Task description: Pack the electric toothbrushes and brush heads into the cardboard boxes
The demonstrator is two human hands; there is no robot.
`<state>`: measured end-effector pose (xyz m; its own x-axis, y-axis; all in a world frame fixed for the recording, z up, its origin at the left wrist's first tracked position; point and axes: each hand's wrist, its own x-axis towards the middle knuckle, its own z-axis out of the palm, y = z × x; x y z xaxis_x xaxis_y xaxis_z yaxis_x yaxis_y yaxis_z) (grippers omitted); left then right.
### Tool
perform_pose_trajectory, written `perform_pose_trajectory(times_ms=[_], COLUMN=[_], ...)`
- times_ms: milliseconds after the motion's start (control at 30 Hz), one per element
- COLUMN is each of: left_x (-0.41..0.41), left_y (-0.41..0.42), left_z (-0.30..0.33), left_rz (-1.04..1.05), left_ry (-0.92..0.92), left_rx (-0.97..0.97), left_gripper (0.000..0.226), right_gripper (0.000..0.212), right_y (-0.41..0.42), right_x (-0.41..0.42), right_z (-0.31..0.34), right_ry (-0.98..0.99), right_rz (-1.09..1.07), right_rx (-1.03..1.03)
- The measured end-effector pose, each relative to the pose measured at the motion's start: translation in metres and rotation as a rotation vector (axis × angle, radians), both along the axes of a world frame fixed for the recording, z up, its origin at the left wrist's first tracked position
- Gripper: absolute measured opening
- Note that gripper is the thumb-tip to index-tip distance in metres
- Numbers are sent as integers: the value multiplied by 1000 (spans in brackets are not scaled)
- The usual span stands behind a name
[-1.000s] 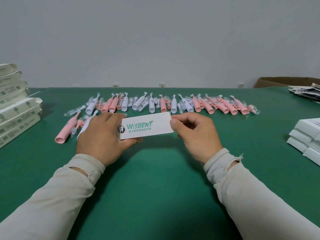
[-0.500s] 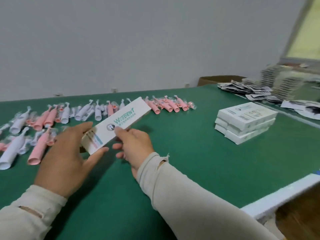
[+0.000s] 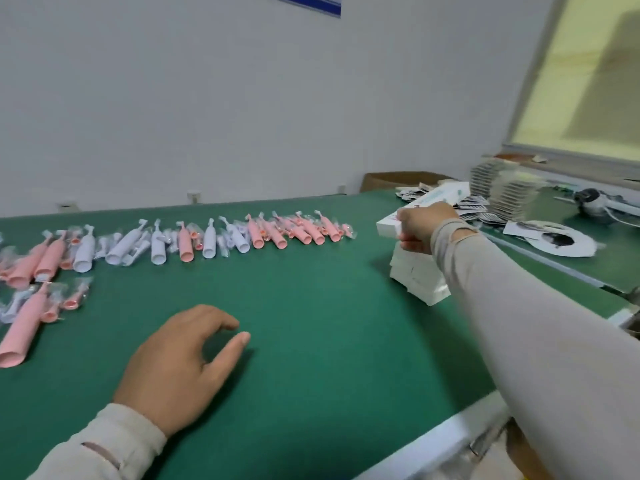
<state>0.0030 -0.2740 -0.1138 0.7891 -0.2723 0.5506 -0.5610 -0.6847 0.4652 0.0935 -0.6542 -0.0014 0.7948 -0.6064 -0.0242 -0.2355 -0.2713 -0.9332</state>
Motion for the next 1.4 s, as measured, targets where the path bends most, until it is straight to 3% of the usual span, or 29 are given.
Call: perform_pose_trajectory(times_ms=[67,267,300,400,533,633,833,933,1000,1067,1167,1267,1400], left_x=[4,7,8,9,9,8,8,5,2,-3,-10,-23,-43], left_y=[6,5,4,6,7,7,10,13,14,19,37,69,129], left_z=[-1,-1,-1,-2,-1,-2,-6,-6,-3,1,4,6,6], left_rz=[20,-5,-11,-15,-14,-4,12,22,42,99,219,360,556], left_ry=[-8,-6,-5,-14,-20,-22,-13,-16,-11,-9,2,28,78], left_rx=[-57,-116,-120,-123,-123,-132,-131,-130,-153,-144,-38,60,143], left_gripper=[34,29,28,28,27,20,19,18,20,16,9,18,18], right_gripper=[8,10,10,24,49,48,45,50,47,38,25,6,12], right_y=[-28,-49,-47,-31,-10,-5,8,35,75,136,231,301,350], right_x=[10,16,13,0,-19,-24,-29,-37,-42,-51,-64,-61,-59], right_z=[-2,-12,-11,-4,-6,-12,-17,-19,-30,-51,-85,-95,-98], right_ry=[63,200,243,401,365,441,488,321,-14,-242,-265,-209,-280], right_rz=[24,2,-14,-90,-69,36,-105,-77,42,288,607,755,848], right_rx=[-38,-121,-198,-676,-1038,-1104,-1125,-1230,-1190,-986,-668,-336,-274])
